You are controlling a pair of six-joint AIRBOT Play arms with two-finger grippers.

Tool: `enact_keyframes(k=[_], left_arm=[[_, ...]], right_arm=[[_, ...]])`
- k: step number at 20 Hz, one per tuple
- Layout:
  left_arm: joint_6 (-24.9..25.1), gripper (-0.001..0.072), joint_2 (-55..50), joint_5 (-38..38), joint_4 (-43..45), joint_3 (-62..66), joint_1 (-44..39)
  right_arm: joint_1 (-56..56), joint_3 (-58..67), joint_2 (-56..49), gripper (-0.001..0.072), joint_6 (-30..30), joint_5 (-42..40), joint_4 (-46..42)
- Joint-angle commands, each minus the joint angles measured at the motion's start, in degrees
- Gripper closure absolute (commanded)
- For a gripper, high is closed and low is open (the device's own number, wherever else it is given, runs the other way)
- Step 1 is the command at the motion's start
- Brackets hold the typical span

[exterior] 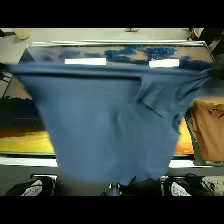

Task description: Fold the shirts.

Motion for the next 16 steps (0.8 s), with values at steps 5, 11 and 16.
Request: enact_keyframes(k=[5,11,16], left_arm=[[-1.8,0.0684,-27.9,13.4,2.0,-5.4,-3.3],[-2.1,0.0683,-40.0,19.5,-2.9,1.1,-3.6],[4.4,0.0683,-38.8,6.9,-2.7,3.7,-1.8]], right_arm=[[7.2,-1.3,-29.6,0.0686,4.2,-16.5,2.4],[8.7,-1.3,-36.4,0.0686,10.6,-31.5,4.6],[8.3,-1.3,-33.0,0.0686,5.7,-10.9,0.5]])
